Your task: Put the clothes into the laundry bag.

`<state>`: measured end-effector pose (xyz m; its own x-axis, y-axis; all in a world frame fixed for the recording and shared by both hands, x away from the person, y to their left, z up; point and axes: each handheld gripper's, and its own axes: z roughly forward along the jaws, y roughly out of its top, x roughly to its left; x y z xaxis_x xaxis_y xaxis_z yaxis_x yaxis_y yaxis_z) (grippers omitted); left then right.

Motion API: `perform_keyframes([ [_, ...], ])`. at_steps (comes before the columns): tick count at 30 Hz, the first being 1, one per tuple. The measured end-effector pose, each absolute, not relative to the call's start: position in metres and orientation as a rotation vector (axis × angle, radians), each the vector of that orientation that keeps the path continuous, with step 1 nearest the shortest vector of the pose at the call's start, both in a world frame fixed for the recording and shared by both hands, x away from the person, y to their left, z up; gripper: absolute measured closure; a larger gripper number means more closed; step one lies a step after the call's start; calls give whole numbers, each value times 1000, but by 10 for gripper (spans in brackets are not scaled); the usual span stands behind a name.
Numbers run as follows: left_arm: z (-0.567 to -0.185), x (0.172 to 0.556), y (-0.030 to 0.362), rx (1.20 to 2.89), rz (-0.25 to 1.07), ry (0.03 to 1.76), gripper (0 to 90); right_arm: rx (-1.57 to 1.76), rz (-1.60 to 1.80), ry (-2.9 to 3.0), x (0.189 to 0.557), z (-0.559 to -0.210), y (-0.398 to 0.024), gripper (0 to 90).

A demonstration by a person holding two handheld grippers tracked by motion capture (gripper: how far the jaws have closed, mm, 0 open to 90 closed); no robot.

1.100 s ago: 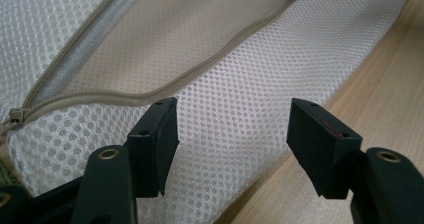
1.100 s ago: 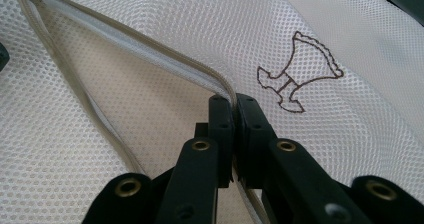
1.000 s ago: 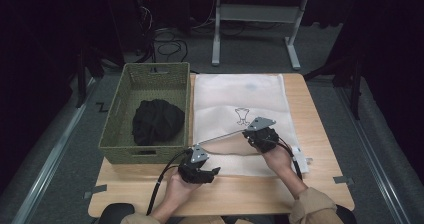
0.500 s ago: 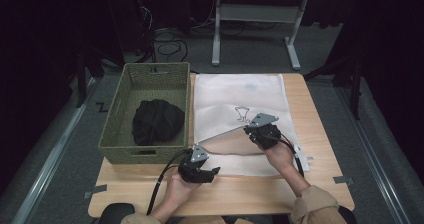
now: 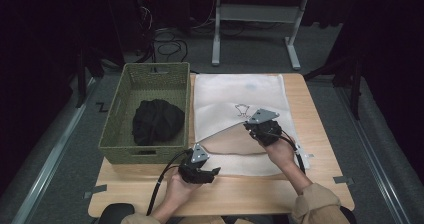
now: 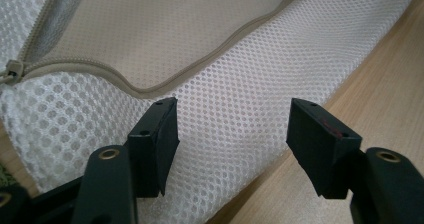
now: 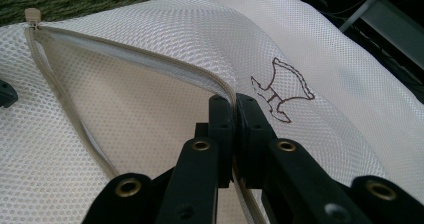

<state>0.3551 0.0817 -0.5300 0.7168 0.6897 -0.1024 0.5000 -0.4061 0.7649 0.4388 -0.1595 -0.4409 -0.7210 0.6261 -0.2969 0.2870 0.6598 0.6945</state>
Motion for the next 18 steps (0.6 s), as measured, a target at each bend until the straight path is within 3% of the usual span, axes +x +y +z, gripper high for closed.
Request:
perform_keyframes([
  [18, -533, 356, 80, 2103, 288, 906, 376, 689, 882, 2335, 442, -423, -157, 873],
])
